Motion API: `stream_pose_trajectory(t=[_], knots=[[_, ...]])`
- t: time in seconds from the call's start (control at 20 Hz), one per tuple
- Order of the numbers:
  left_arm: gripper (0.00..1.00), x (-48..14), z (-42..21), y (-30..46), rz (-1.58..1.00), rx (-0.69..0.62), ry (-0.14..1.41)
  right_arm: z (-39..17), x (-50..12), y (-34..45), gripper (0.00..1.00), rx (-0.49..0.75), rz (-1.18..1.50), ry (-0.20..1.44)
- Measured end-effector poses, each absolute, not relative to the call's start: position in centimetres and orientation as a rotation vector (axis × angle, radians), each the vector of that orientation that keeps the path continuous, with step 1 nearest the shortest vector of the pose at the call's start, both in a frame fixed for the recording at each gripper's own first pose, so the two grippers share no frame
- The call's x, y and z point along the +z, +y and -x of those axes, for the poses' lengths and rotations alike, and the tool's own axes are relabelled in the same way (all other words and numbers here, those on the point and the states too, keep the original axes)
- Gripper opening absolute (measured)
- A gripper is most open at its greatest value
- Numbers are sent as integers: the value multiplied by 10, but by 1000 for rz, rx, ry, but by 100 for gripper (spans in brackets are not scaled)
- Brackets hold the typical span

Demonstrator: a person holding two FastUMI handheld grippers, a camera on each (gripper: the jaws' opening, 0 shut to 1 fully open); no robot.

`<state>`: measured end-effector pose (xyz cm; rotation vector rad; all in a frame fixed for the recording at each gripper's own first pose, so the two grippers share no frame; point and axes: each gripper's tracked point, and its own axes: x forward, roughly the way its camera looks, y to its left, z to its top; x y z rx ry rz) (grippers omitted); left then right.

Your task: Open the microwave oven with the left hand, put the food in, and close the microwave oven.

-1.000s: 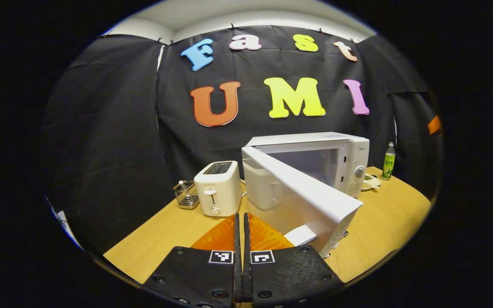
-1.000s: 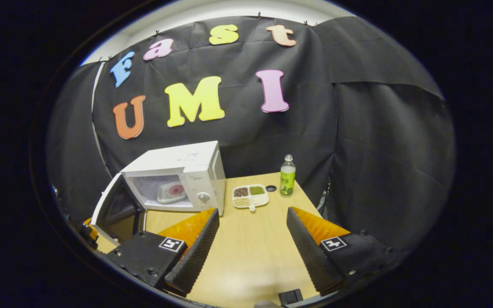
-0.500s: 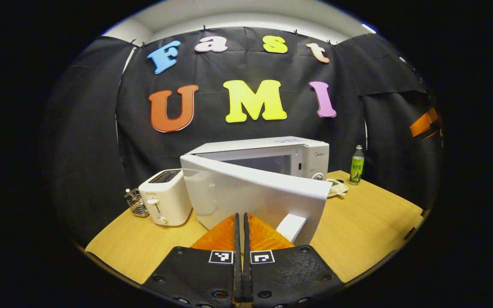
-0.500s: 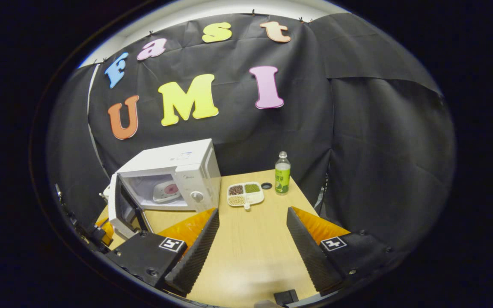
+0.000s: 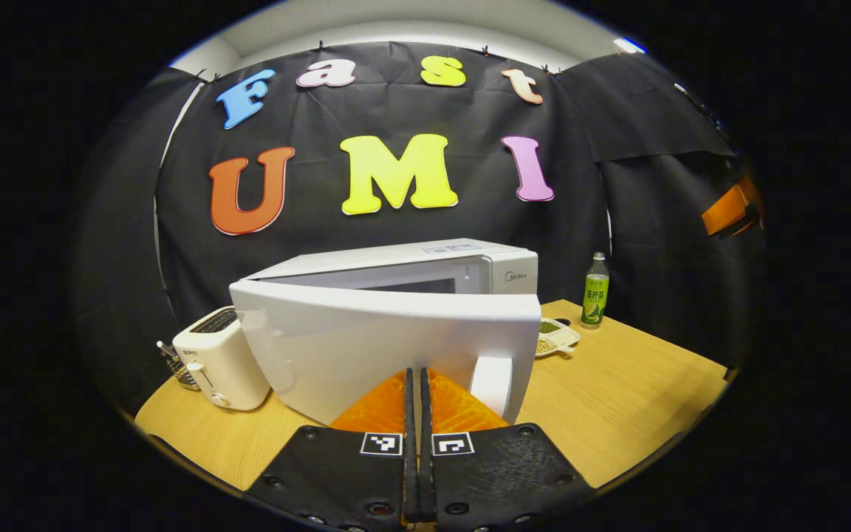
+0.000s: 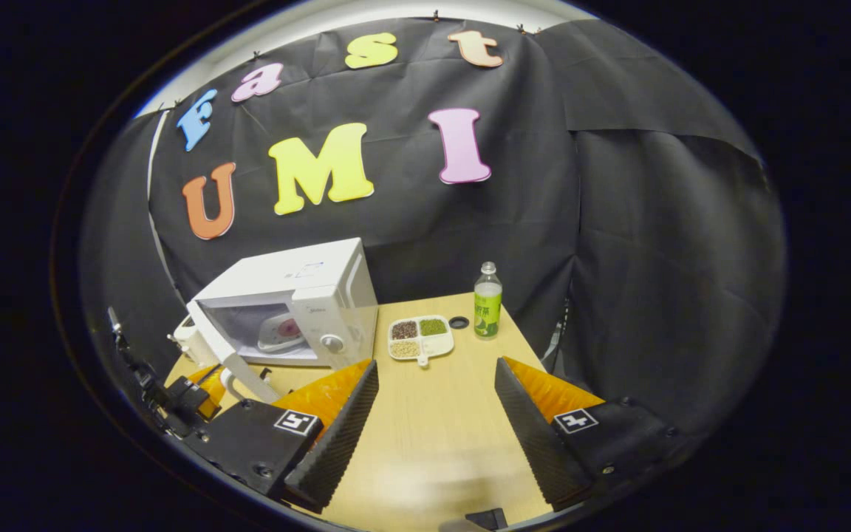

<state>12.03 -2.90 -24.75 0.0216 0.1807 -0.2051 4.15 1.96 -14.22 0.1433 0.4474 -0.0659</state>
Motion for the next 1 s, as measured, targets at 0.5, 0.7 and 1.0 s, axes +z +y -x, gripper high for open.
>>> stream_pose_trajectory(t=[0.5,0.7,1.0], knots=[[0,-253,-188,-73,-23,-226,176,-58,-154,9,100,-49,-142,477],[0,-253,-214,-80,-19,-214,169,-63,-157,5,100,-47,-145,484],[0,-252,-238,-83,-10,-171,165,-67,-165,1,92,-33,-146,504]])
